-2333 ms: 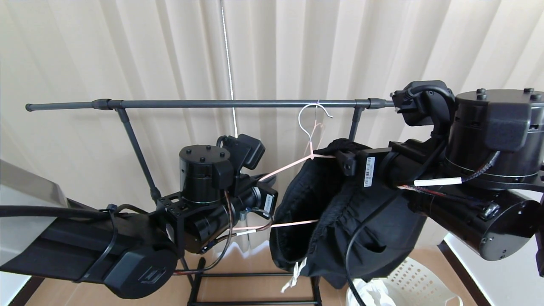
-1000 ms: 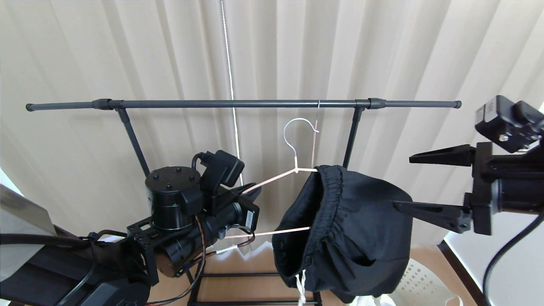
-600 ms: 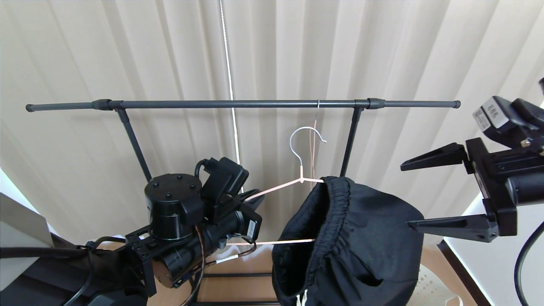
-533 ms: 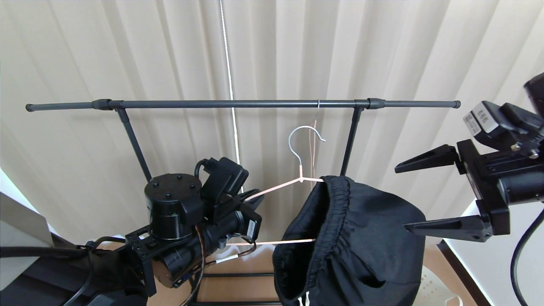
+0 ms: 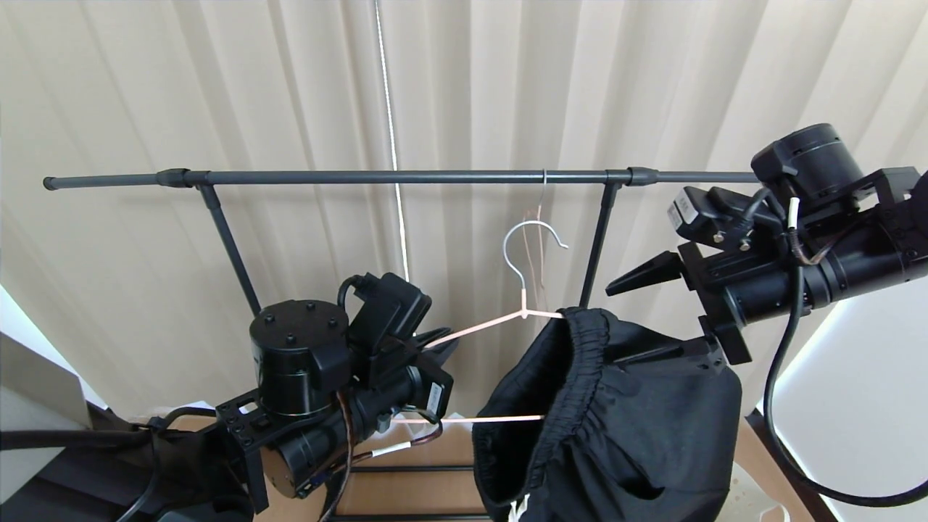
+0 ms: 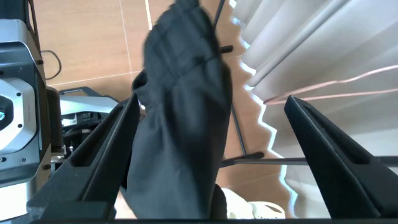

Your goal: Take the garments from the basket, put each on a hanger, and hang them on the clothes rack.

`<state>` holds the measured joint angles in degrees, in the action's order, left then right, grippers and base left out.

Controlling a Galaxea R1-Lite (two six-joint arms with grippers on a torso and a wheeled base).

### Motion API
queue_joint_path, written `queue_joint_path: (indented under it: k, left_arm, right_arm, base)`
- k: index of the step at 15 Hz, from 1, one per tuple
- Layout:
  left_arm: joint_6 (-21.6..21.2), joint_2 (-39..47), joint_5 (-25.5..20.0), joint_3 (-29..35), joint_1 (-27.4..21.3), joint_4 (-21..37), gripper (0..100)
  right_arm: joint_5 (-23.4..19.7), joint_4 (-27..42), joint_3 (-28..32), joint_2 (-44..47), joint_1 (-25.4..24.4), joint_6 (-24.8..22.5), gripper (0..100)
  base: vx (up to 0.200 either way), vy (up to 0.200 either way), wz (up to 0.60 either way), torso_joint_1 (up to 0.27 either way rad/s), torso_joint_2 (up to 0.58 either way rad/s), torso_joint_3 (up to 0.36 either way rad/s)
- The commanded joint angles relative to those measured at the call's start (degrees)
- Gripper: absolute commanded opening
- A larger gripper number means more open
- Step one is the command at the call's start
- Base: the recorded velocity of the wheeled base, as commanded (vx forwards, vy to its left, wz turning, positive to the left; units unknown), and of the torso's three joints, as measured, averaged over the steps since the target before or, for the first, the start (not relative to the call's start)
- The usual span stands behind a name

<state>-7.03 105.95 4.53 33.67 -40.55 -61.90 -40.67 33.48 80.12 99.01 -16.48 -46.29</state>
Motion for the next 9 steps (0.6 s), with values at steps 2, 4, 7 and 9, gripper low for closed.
queue_joint_path:
  k: [2, 4, 7, 9]
  left_arm:
    - [0.0, -0.3, 0.04, -0.01, -0.15, -0.06, 0]
    - [0.0, -0.3, 0.04, -0.01, -0.15, -0.06, 0]
    - [0.0, -0.39, 0.04, -0.36, -0.24, -0.06, 0]
    - [0.09, -0.66, 0.04, -0.45, -0.24, -1.03, 0]
  right_arm:
    - [-0.03, 0.1, 3.03, 3.56, -1.54, 0.58, 100]
    - [-0.03, -0.08, 3.03, 4.0, -2.33, 1.29, 100]
    - [0.06, -0.08, 4.43, 5.84, -2.85, 1.9, 100]
    - [0.06, -0.08, 5.4, 6.98, -2.94, 1.99, 100]
  base:
    - [0.0, 0.0, 0.0, 0.0, 0.0, 0.0]
    - [0.0, 0.0, 0.0, 0.0, 0.0, 0.0]
    - [0.0, 0.0, 0.0, 0.0, 0.0, 0.0]
    - [0.0, 0.0, 0.0, 0.0, 0.0, 0.0]
